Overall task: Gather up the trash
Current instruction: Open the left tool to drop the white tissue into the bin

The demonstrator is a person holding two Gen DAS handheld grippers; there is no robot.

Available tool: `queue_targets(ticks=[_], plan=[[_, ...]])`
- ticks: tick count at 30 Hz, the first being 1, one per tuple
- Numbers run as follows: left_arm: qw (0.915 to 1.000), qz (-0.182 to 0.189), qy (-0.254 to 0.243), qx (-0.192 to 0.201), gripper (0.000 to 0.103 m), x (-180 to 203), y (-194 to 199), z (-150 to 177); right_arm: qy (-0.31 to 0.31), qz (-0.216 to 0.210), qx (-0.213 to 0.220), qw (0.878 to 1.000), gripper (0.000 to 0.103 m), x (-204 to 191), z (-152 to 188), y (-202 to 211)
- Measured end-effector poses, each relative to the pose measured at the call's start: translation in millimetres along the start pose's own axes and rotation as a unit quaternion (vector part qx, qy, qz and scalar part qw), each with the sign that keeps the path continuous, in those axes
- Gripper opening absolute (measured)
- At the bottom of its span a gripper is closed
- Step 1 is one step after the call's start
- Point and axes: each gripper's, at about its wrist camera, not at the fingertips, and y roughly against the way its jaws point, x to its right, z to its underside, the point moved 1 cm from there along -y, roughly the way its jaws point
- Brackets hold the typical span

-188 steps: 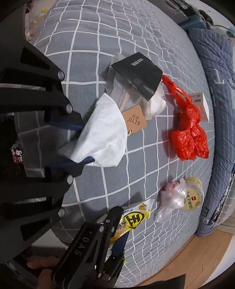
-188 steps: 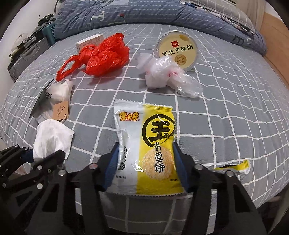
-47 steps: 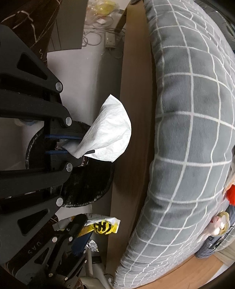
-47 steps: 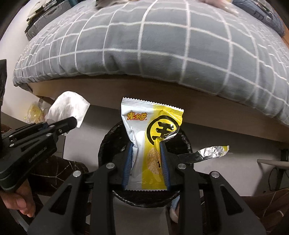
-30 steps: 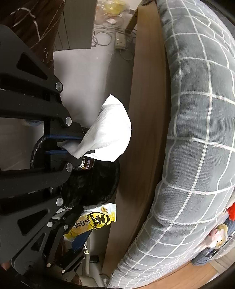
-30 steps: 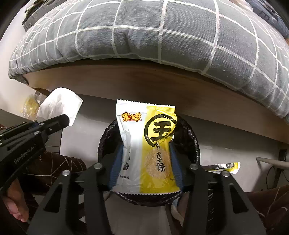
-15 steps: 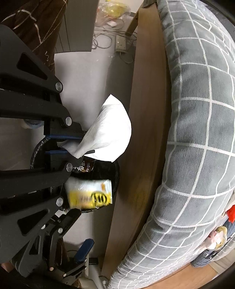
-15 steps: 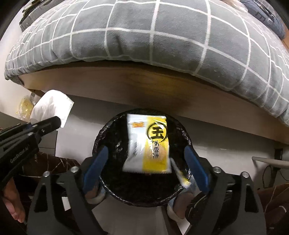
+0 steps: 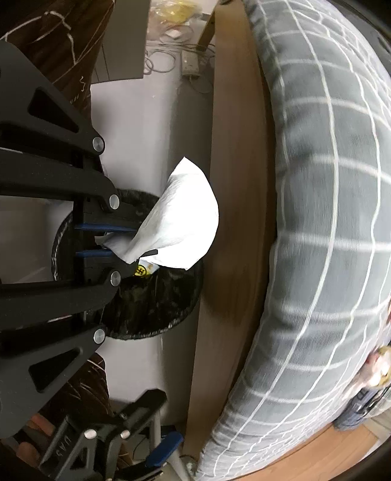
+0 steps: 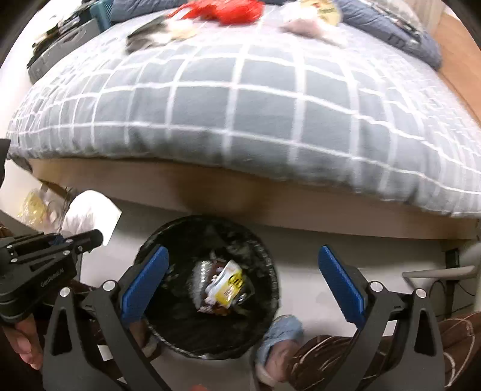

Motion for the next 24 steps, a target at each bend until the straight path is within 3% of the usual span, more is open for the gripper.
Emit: queue_targets(ticks=[12, 24], plan=[[0.9987, 0.007, -0.048, -0.015, 0.009, 58.1, -16.9, 1.8, -0.053, 0.019, -0.003, 0.998, 0.096, 55.3, 6.9, 8.7], [0.9972, 0.002, -0.071, -0.02, 0.011, 70.2, -28.2, 8.9, -0.094, 0.003, -0.008, 0.996, 0.096, 66.9, 2.5, 9.6]])
